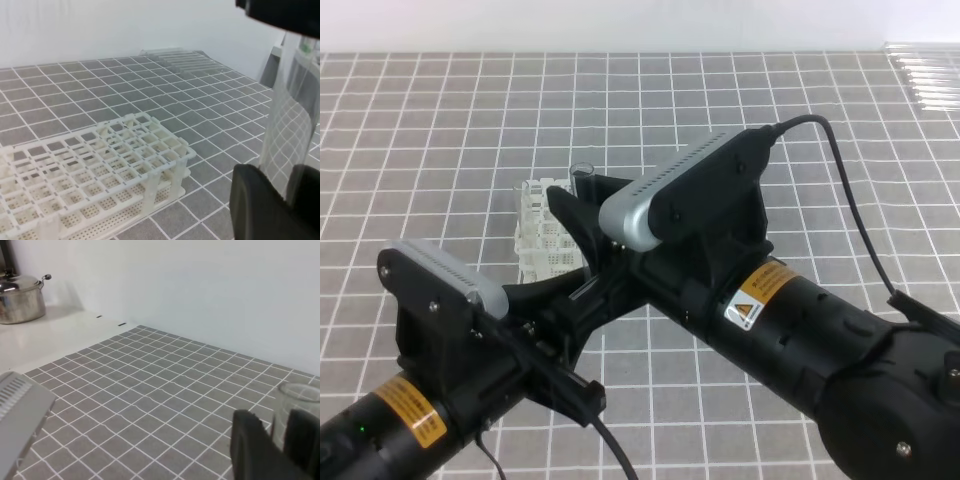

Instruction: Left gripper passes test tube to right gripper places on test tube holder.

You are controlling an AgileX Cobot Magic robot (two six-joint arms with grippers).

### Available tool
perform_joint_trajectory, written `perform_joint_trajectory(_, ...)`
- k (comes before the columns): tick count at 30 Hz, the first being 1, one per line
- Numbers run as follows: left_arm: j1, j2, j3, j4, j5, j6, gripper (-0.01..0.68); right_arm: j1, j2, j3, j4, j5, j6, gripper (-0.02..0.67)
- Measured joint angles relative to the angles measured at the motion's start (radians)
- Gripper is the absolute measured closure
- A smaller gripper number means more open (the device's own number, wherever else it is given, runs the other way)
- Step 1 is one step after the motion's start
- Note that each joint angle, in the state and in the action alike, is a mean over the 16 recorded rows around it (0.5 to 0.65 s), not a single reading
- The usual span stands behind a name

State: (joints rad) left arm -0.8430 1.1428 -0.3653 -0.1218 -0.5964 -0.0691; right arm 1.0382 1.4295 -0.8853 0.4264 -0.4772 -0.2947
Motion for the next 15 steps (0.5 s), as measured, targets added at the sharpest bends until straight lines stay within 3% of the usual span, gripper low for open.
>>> perform_joint_trajectory(5, 0.000, -0.002, 0.001, 0.001, -0.004, -0.002, 0.616, 0.000, 0.000, 0.000, -0.002, 0.000, 0.001, 0.547)
perform_joint_trajectory(15, 0.000, -0.001, 0.000, 0.000, 0.001, -0.016, 0.477, 0.000, -0.001, 0.000, -0.003, 0.009, -0.001, 0.553)
